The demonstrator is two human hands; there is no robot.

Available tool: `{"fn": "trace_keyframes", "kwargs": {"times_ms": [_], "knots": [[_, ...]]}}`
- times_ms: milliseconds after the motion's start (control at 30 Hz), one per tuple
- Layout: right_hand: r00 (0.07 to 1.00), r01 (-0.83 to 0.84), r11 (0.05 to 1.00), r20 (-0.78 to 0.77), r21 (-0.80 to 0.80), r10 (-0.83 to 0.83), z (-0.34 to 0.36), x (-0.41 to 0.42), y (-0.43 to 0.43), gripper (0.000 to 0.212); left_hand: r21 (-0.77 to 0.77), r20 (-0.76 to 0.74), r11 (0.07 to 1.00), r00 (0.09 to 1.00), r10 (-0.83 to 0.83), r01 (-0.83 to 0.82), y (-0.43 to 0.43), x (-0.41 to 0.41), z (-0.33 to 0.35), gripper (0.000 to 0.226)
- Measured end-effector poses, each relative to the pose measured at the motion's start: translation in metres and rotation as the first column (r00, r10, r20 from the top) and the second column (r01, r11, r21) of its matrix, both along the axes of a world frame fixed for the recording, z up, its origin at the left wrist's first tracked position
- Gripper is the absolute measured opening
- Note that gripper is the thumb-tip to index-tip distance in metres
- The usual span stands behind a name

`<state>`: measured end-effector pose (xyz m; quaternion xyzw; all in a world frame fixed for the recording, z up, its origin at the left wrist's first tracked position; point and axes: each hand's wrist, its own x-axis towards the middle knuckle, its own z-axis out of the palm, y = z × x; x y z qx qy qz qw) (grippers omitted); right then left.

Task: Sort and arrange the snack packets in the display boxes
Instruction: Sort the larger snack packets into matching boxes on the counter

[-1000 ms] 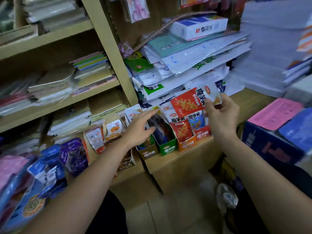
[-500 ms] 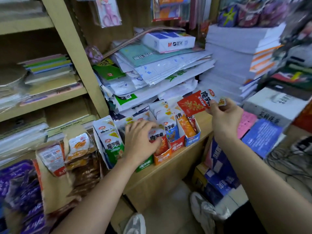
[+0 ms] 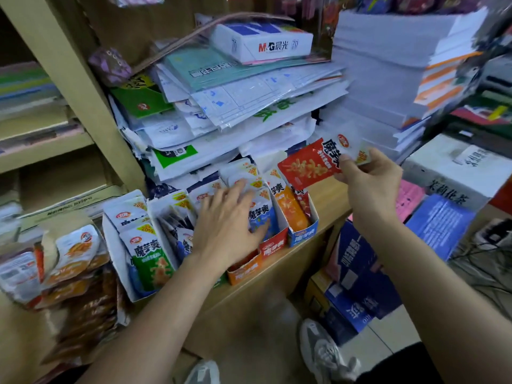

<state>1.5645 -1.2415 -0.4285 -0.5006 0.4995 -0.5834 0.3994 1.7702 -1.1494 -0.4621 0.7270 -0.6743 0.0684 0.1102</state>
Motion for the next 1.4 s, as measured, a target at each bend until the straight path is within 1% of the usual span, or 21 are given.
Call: {"fn": "trace_keyframes", "kwargs": {"times_ms": [67, 167, 300, 400, 467, 500, 567, 600, 633, 667, 733, 800, 867, 933, 1033, 1133, 1200, 1233, 1267, 1333, 1400], "knots": [[0.999, -0.019, 1.0, 0.036, 0.007, 0.018, 0.0, 0.001, -0.002, 0.008, -0.094, -0.052, 0.991, 0.994, -0.098, 0.092, 0.004, 0.002, -0.005, 0.059], [0.996, -0.044, 0.999, 0.079, 0.02, 0.043, 0.001, 0.007, -0.006, 0.015, -0.235, -0.195, 0.939, 0.935, -0.297, 0.249, 0.016, 0.009, -0.011, 0.023], [0.979, -0.095, 0.995, 0.182, 0.033, 0.088, 0.0, 0.017, -0.007, 0.013, -0.26, -0.29, 0.899, 0.859, -0.422, 0.353, 0.029, 0.014, -0.019, 0.024], [0.958, -0.105, 0.994, 0.272, 0.044, 0.089, 0.002, 0.023, -0.006, 0.013, -0.286, -0.439, 0.929, 0.83, -0.345, 0.235, 0.028, 0.012, -0.015, 0.028], [0.944, -0.118, 0.992, 0.314, 0.039, 0.1, 0.003, 0.027, -0.005, 0.011, -0.237, -0.518, 0.966, 0.828, -0.216, 0.104, 0.021, 0.009, -0.006, 0.051], [0.939, -0.126, 0.991, 0.326, 0.035, 0.108, 0.003, 0.028, -0.005, 0.01, -0.196, -0.487, 0.979, 0.861, -0.148, 0.058, 0.015, 0.009, -0.003, 0.072], [0.931, -0.143, 0.99, 0.341, 0.021, 0.127, 0.004, 0.031, -0.003, 0.008, -0.026, -0.364, 1.0, 0.931, -0.019, 0.011, 0.003, 0.013, 0.0, 0.126], [0.929, -0.15, 0.989, 0.344, 0.009, 0.138, 0.004, 0.033, -0.003, 0.008, 0.056, -0.307, 0.998, 0.952, 0.02, -0.003, -0.002, 0.015, 0.0, 0.137], [0.929, -0.157, 0.988, 0.34, -0.004, 0.15, 0.004, 0.034, -0.003, 0.009, 0.09, -0.268, 0.996, 0.963, 0.03, -0.006, -0.003, 0.017, -0.001, 0.136], [0.929, -0.164, 0.986, 0.332, -0.022, 0.162, 0.004, 0.035, -0.003, 0.009, 0.081, -0.249, 0.997, 0.969, 0.013, 0.008, -0.004, 0.018, -0.001, 0.128], [0.929, -0.178, 0.982, 0.319, -0.064, 0.19, 0.005, 0.037, -0.004, 0.009, -0.031, -0.235, 0.996, 0.968, -0.088, 0.083, 0.001, 0.018, -0.006, 0.097], [0.933, -0.188, 0.977, 0.292, -0.1, 0.21, 0.006, 0.038, -0.005, 0.01, -0.178, -0.253, 0.967, 0.941, -0.223, 0.182, 0.008, 0.018, -0.013, 0.066], [0.936, -0.207, 0.971, 0.266, -0.12, 0.232, 0.007, 0.038, -0.005, 0.01, -0.256, -0.241, 0.935, 0.92, -0.309, 0.247, 0.014, 0.016, -0.02, 0.044], [0.946, -0.218, 0.965, 0.213, -0.148, 0.246, 0.008, 0.038, -0.006, 0.01, -0.272, -0.217, 0.927, 0.922, -0.319, 0.257, 0.02, 0.015, -0.024, 0.035], [0.964, -0.208, 0.959, 0.122, -0.194, 0.234, 0.005, 0.04, -0.005, 0.013, -0.297, -0.209, 0.924, 0.928, -0.31, 0.241, 0.022, 0.016, -0.026, 0.033], [0.98, -0.19, 0.95, -0.101, -0.247, 0.17, -0.003, 0.047, -0.003, 0.018, -0.309, -0.188, 0.925, 0.939, -0.287, 0.221, 0.023, 0.015, -0.026, 0.032], [0.91, -0.245, 0.944, -0.388, -0.221, 0.146, -0.014, 0.054, -0.005, 0.029, -0.327, -0.178, 0.926, 0.95, -0.258, 0.19, 0.023, 0.013, -0.026, 0.032], [0.825, -0.296, 0.941, -0.54, -0.162, 0.167, -0.019, 0.059, -0.006, 0.035, -0.337, -0.178, 0.926, 0.955, -0.237, 0.168, 0.023, 0.012, -0.027, 0.032], [0.742, -0.341, 0.936, -0.635, -0.082, 0.215, -0.025, 0.063, -0.008, 0.034, -0.348, -0.18, 0.926, 0.96, -0.216, 0.143, 0.023, 0.012, -0.026, 0.032], [0.677, -0.396, 0.916, -0.654, 0.064, 0.338, -0.031, 0.064, -0.012, 0.02, -0.364, -0.181, 0.926, 0.968, -0.176, 0.1, 0.022, 0.012, -0.026, 0.035], [0.737, -0.383, 0.919, -0.57, 0.092, 0.364, -0.032, 0.062, -0.015, 0.028, -0.362, -0.185, 0.93, 0.972, -0.143, 0.068, 0.021, 0.012, -0.025, 0.04]]}}
